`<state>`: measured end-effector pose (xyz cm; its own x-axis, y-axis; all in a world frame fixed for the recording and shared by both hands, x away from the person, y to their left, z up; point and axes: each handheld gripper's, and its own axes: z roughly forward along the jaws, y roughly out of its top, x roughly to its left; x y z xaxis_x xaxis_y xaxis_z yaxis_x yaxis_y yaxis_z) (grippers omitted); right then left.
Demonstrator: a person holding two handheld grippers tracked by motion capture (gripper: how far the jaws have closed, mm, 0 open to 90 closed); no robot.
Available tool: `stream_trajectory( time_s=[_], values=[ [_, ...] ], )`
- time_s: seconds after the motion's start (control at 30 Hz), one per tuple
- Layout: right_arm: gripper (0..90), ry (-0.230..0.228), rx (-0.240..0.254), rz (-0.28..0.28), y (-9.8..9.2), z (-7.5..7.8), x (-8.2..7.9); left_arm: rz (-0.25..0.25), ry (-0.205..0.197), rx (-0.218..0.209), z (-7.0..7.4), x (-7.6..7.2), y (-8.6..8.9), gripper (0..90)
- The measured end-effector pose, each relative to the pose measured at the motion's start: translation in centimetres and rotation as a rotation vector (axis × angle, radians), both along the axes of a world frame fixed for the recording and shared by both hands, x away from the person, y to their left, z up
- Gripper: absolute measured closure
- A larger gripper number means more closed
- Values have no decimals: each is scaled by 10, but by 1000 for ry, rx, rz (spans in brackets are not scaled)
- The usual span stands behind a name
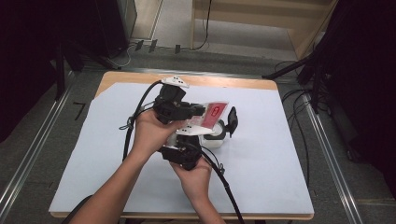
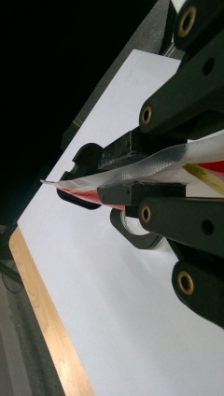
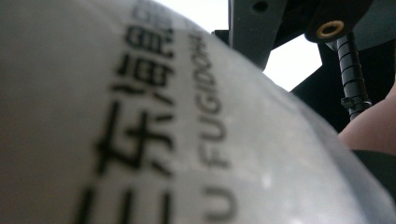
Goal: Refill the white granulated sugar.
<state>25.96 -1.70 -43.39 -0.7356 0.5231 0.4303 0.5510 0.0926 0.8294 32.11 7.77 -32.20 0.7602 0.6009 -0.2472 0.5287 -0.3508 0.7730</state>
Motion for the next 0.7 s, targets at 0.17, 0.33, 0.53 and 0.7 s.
stream_trajectory(
  time_s=[0.17, 0.33, 0.53, 0.7],
  values=[
    [635, -11, -6, 1, 0, -1, 0, -8, 17, -2, 0, 1, 1, 824],
    [636, -14, -1, 2, -1, -1, 0, -9, 18, -3, 0, 1, 1, 823],
    [636, -28, -5, 5, -1, 1, -1, -5, 26, -19, 2, 2, 3, 823],
    [636, -27, -6, 8, 0, 2, -1, -6, 27, -18, 2, 3, 4, 823]
  ],
)
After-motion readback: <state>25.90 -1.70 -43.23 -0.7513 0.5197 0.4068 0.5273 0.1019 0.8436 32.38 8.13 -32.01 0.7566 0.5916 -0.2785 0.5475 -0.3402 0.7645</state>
